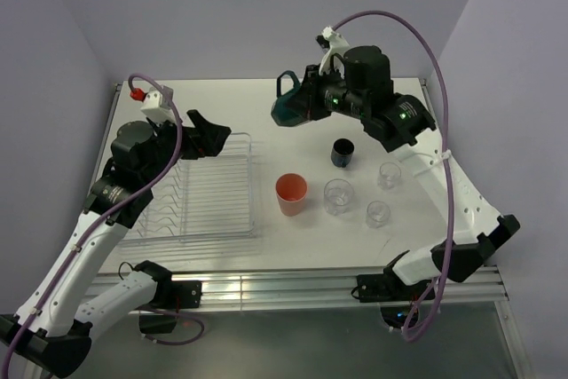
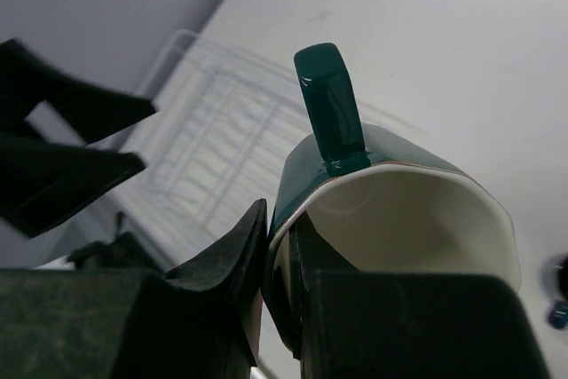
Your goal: Load the cups into the dish rack
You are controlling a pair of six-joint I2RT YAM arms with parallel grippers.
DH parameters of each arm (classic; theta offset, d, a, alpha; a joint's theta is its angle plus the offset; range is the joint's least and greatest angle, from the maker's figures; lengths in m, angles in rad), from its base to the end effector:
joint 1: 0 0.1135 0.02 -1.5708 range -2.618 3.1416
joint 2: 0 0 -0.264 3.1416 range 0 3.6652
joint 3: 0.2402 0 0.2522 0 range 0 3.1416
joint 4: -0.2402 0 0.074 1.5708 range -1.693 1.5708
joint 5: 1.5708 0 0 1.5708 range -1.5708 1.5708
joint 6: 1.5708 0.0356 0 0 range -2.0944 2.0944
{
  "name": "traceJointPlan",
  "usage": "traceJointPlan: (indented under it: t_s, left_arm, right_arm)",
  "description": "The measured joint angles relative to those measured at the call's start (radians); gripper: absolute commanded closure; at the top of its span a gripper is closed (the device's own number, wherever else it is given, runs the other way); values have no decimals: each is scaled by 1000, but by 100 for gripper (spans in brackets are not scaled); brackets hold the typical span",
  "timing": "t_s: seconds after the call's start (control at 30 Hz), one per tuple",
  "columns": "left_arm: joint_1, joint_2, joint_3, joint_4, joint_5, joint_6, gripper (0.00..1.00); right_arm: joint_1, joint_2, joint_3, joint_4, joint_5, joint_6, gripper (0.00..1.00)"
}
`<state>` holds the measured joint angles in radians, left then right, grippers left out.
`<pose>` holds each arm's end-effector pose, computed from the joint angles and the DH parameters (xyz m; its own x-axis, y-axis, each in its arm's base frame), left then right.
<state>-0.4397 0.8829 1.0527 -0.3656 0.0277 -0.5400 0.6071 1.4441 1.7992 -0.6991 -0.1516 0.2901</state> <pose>0.1726 -0.0823 0.3967 -0.3824 -0.3881 -0.8386 0.2955 0.8085 -0.5089 0.2419 0.1746 0.4800 -0.4601 0.0247 -0.8875 -0.5730 0.7553 0.3181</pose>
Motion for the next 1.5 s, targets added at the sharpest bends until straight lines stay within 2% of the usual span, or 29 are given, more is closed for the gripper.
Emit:
traceJointPlan:
  t_s: [0.13, 0.33, 0.6, 0.77, 1.13, 1.3, 1.5]
  left_arm:
    - [0, 0, -2, 71, 66, 23, 1]
    - [0, -2, -22, 154, 158, 26, 1]
    - [1, -25, -104, 255, 282, 23, 1]
    - [1, -50, -127, 310, 354, 16, 1]
    - [1, -59, -166, 441, 504, -47, 1]
    - [1, -54, -166, 469, 525, -61, 1]
    - [0, -35, -166, 502, 543, -85, 1]
  right_arm:
    - [-24, -51, -76, 42, -216, 82, 100]
    - [-30, -66, -215, 156, -406, 181, 100]
    - [-76, -131, -439, 536, -630, 459, 100]
    - [-106, -134, -537, 818, -707, 666, 100]
    - [-122, -112, -617, 1248, -783, 985, 100]
    - [-123, -93, -647, 1378, -800, 1066, 100]
    - [-122, -63, -663, 1431, -820, 1111, 100]
